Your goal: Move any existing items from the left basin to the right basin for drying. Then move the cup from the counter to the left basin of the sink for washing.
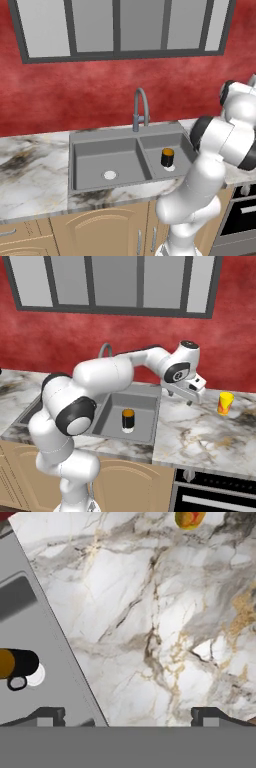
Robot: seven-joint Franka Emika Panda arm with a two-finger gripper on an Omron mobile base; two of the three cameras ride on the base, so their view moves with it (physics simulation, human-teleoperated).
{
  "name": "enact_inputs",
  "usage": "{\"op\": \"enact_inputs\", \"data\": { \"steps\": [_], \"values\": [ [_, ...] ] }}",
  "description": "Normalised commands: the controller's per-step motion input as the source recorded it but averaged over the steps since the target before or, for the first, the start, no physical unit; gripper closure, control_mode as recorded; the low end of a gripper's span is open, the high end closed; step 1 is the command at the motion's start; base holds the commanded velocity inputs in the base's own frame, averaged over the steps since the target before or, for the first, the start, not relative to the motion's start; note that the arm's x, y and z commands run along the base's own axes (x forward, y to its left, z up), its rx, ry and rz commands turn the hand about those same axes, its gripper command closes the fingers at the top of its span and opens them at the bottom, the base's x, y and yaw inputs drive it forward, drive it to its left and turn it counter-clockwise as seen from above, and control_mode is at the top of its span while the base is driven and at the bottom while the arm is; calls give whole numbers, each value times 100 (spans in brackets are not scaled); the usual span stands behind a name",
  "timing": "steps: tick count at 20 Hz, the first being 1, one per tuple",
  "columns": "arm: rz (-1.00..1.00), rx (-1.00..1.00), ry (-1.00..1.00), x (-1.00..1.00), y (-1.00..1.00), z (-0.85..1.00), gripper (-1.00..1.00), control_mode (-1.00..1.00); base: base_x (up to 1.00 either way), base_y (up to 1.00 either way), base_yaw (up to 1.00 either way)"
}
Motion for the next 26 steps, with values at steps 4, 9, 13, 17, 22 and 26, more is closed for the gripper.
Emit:
{"op": "enact_inputs", "data": {
  "steps": [4, 9, 13, 17, 22, 26],
  "values": [
    [-3, 0, -4, 13, -26, 5, -100, -100, 0, 0, 0],
    [-2, 0, -6, 15, -22, 9, -100, -100, 0, 0, 0],
    [-1, 0, -7, 15, -22, 9, -100, -100, 0, 0, 0],
    [0, 0, -7, 17, -22, 11, -100, -100, 0, 0, 0],
    [0, -1, -3, 17, -23, 7, -100, -100, 0, 0, 0],
    [0, -5, 0, 25, -17, 8, -100, -100, 0, 0, 0]
  ]
}}
